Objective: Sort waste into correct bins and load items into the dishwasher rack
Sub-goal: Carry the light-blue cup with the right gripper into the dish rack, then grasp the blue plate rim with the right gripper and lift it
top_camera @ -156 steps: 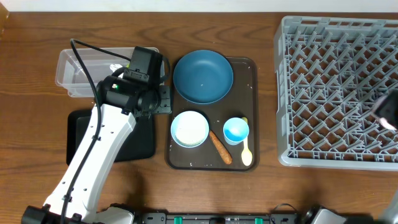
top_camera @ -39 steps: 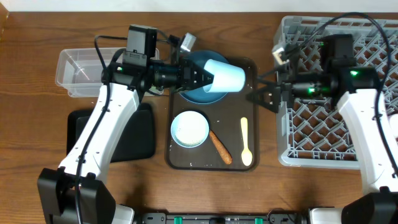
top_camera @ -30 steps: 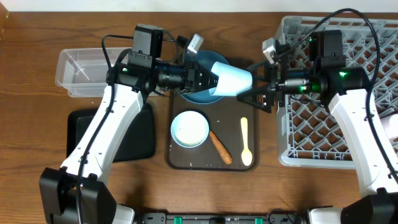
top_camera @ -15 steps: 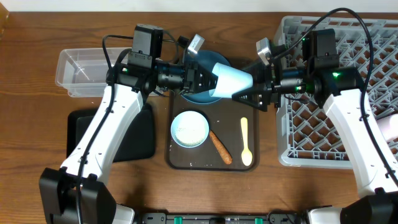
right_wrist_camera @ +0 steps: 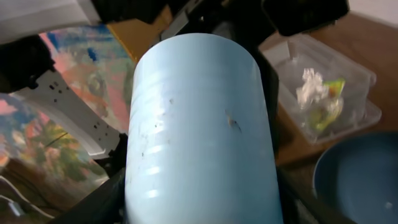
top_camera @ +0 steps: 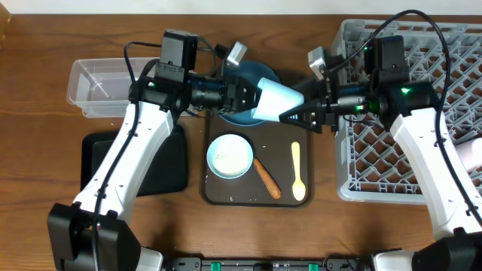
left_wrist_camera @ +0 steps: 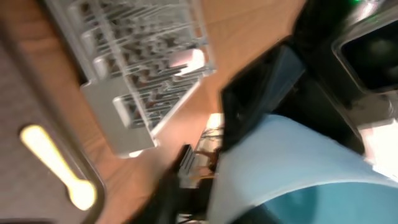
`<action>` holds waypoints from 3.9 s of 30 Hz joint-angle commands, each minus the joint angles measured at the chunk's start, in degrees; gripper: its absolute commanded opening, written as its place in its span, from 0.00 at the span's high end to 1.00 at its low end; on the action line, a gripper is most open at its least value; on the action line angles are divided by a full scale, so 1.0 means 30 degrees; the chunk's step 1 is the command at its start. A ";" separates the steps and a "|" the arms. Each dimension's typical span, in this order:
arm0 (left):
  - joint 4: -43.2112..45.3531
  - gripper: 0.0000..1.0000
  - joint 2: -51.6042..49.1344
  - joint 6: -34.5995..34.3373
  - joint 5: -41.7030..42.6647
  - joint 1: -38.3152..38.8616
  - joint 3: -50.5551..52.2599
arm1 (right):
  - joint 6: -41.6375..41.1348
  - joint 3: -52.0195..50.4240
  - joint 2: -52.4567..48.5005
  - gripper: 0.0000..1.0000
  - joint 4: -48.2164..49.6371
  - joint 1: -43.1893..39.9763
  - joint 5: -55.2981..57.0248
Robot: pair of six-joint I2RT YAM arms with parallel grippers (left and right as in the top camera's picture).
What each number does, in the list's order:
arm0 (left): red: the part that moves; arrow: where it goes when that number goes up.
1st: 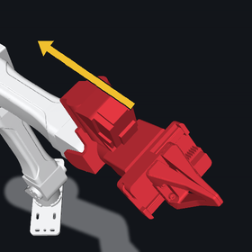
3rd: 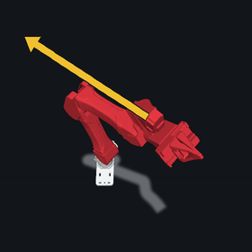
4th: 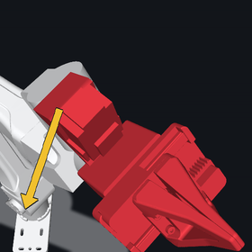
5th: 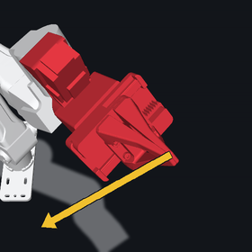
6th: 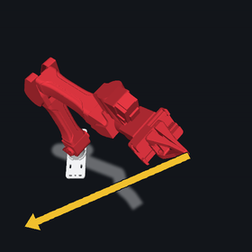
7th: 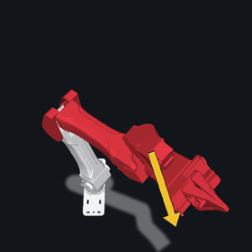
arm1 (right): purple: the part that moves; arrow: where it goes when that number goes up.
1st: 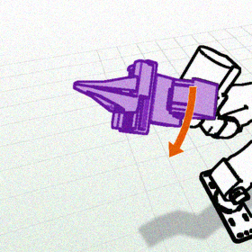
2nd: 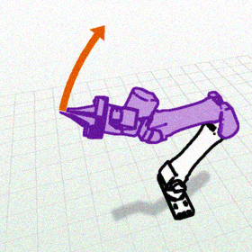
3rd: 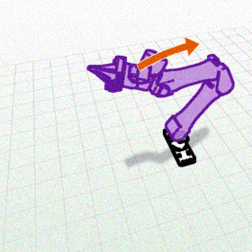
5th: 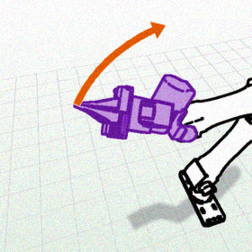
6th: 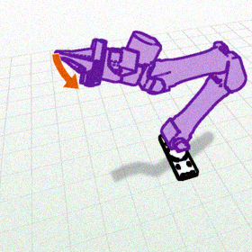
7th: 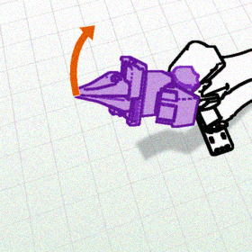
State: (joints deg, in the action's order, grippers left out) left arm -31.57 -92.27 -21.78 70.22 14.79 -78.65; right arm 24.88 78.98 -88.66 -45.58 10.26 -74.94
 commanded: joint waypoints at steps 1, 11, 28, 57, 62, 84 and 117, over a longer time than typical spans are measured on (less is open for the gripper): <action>-0.1887 0.59 -0.0117 0.1355 -0.5931 -0.0022 -0.0153 | -0.1763 -0.0051 -0.0073 0.60 -0.0809 0.0226 0.2149; -0.8167 0.58 0.0525 0.3024 -1.8090 -0.0539 -0.0153 | -0.3643 0.1384 0.0087 0.93 -0.6484 -0.0270 1.4972; -0.9486 0.57 0.2681 0.3242 -2.0764 -0.0765 -0.0146 | -0.9930 0.6084 -0.0401 0.99 -1.0360 -0.6892 2.7212; -0.9617 0.58 0.2681 0.3242 -2.0771 -0.0743 -0.0146 | -1.1358 0.6084 -0.6317 0.98 -0.9005 -1.3435 2.7030; -0.9624 0.58 0.2681 0.3242 -2.0757 -0.0743 -0.0146 | -1.1358 0.6076 -0.6849 0.69 -0.9012 -1.3413 2.6818; -0.9755 0.56 0.2681 0.3242 -2.0713 -0.0743 -0.0146 | -1.0040 0.9012 -0.5850 0.21 -1.0928 -1.2167 2.0043; -1.0819 0.49 0.2681 0.3242 -2.0786 -0.0743 0.0619 | -1.4251 0.8204 -1.0477 0.23 0.0372 0.5479 2.8035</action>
State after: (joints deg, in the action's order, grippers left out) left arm -63.86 -84.58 -12.97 8.60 12.69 -77.36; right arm -14.11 104.22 -116.53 -45.43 27.22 6.44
